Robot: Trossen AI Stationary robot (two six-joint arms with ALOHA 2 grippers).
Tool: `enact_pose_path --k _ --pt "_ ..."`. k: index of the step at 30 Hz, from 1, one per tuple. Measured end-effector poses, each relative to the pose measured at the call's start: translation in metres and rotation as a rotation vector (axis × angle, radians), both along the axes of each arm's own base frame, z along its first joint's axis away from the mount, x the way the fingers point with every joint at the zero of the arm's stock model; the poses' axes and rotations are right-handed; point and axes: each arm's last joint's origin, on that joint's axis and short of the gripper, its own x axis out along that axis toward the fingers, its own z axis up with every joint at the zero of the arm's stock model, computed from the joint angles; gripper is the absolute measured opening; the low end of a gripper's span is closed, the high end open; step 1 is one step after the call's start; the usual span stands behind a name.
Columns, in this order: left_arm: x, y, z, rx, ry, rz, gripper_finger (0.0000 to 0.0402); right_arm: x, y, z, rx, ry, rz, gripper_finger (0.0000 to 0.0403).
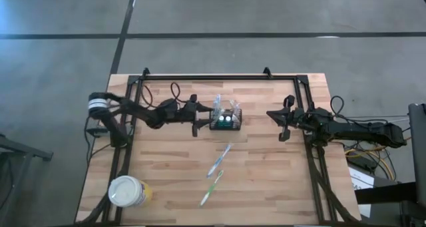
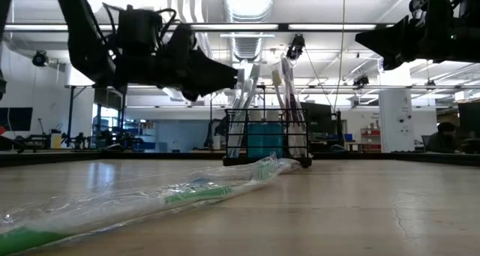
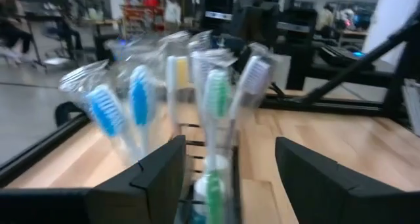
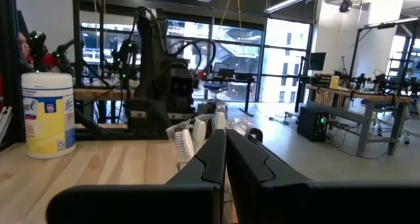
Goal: Pick & Place toothbrushing station
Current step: Put the green toothbrush into the wire organizer
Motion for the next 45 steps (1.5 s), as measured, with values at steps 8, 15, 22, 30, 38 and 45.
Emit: enact_pose_path --k 8,15,22,30,38,45 --pt "-0.022 -0.020 0.051 -0.020 0.161 -0.019 0.0203 0.000 0.000 0.000 0.000 0.000 0.000 0.0008" --pt "-0.035 -0.061 0.093 0.023 0.264 -0.043 0.0062 0.000 0.000 0.000 0.000 0.000 0.000 0.0008" --pt "-0.018 -0.110 0.096 -0.044 0.363 -0.176 0.0007 0.000 0.000 0.000 0.009 -0.002 0.002 0.0008" --pt "0.013 -0.160 0.072 -0.233 0.594 -0.243 0.0013 0.000 0.000 0.000 0.030 -0.006 0.006 0.0008" --pt "0.046 -0.207 0.040 -0.407 0.768 -0.254 0.0026 0.001 0.000 -0.005 0.104 0.035 0.015 0.0008" --pt "0.077 -0.233 0.033 -0.444 0.962 -0.195 0.0102 0.002 0.000 -0.014 0.170 0.106 0.018 0.0008"
